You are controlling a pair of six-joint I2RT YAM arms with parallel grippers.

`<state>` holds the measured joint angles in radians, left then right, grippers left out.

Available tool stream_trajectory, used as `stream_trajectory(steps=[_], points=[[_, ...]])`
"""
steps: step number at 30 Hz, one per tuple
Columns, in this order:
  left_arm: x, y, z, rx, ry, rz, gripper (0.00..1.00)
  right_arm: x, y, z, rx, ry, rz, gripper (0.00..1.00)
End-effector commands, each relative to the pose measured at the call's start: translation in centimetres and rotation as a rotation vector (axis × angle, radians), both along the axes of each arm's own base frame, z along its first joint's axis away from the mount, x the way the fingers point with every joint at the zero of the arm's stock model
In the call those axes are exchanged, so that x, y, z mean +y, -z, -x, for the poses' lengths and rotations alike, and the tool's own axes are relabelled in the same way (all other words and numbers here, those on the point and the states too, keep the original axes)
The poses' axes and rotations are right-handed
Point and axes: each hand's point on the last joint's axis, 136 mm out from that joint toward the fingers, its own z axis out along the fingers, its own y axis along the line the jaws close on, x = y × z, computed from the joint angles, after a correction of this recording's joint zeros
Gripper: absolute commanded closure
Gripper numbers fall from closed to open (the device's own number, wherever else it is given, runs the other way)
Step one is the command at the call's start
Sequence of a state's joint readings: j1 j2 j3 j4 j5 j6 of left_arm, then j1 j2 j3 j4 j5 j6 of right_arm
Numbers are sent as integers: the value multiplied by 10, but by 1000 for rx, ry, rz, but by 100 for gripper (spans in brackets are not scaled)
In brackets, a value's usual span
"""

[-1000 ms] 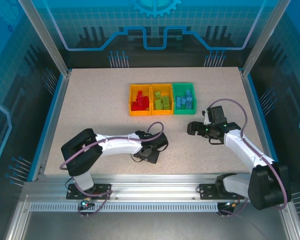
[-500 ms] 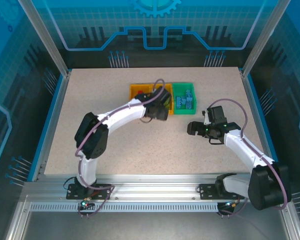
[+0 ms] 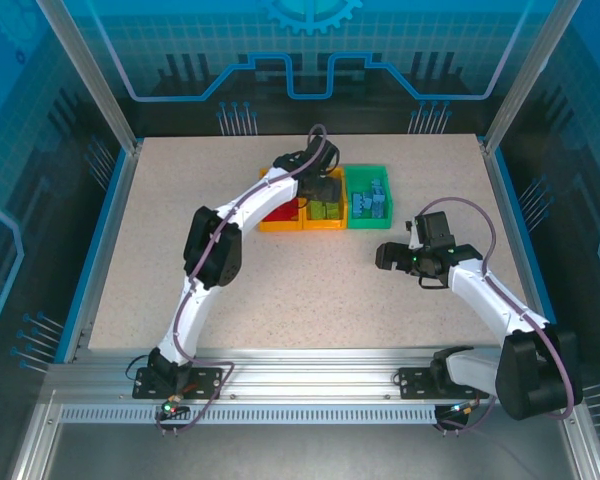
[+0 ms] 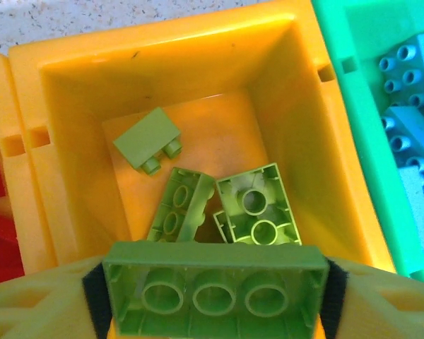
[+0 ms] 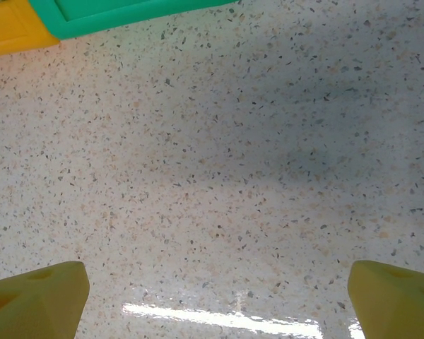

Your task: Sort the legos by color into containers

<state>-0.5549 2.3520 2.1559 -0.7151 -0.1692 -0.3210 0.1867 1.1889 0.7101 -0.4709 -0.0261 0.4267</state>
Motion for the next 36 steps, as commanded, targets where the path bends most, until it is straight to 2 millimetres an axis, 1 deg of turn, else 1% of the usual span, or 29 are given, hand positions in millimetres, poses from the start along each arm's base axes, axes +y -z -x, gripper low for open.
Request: stream_trajectory(steps=[1, 3, 6, 8, 11, 13, 15, 16, 17, 19, 20, 21, 22, 23, 24, 25, 26, 29, 30, 31, 32, 33, 35, 36], points=[[-8, -13, -3, -14, 13, 71, 2, -7, -1, 1, -1, 29, 1, 4], [-13, -21, -2, -30, 19, 115, 1, -7, -1, 1, -2, 30, 3, 4], [-14, -37, 4, -61, 13, 174, 1, -11, -4, -2, -26, 29, 26, 4], [-15, -53, 9, -91, 23, 212, 1, -14, -10, -8, -86, 14, 58, 4], [-8, -78, 20, -155, 31, 241, 1, -25, -27, -23, -247, 18, 130, 4], [3, -94, 28, -211, 30, 229, 1, -38, -40, -35, -360, 38, 210, 3], [18, -107, 35, -273, 21, 196, 1, -50, -48, -45, -446, 55, 287, 2], [27, -110, 40, -299, 18, 170, 1, -55, -51, -51, -487, 69, 321, 2], [33, -115, 43, -328, 17, 151, 1, -61, -51, -56, -511, 86, 345, 2], [54, -117, 53, -381, -1, 81, 1, -70, -47, -68, -535, 117, 369, 2], [64, -113, 59, -392, -10, 44, 1, -73, -44, -72, -538, 129, 380, 2], [78, -113, 63, -417, -34, 0, 1, -75, -40, -77, -541, 134, 393, 3], [91, -108, 68, -429, -49, -40, 1, -76, -39, -82, -565, 138, 401, 3], [101, -107, 73, -440, -57, -62, 1, -76, -36, -84, -593, 138, 408, 3], [114, -100, 79, -435, -67, -84, 1, -77, -30, -86, -619, 143, 412, 3], [126, -95, 84, -428, -77, -95, 1, -80, -30, -90, -641, 158, 419, 2], [137, -88, 90, -417, -87, -110, 1, -81, -29, -91, -620, 159, 420, 2], [173, -74, 104, -404, -137, -144, 1, -80, -32, -100, -672, 135, 432, 2], [183, -69, 109, -401, -146, -154, 1, -80, -29, -104, -678, 129, 427, 2], [191, -67, 112, -405, -154, -165, 1, -82, -21, -110, -674, 133, 410, 2], [200, -64, 115, -406, -168, -178, 1, -78, -19, -118, -671, 101, 404, 0], [209, -61, 118, -407, -179, -191, 1, -72, -13, -119, -622, 64, 415, 0], [224, -56, 122, -410, -208, -204, 1, -64, -13, -117, -650, 34, 412, 0], [232, -55, 123, -418, -227, -210, 1, -64, -13, -117, -658, 32, 398, 0]])
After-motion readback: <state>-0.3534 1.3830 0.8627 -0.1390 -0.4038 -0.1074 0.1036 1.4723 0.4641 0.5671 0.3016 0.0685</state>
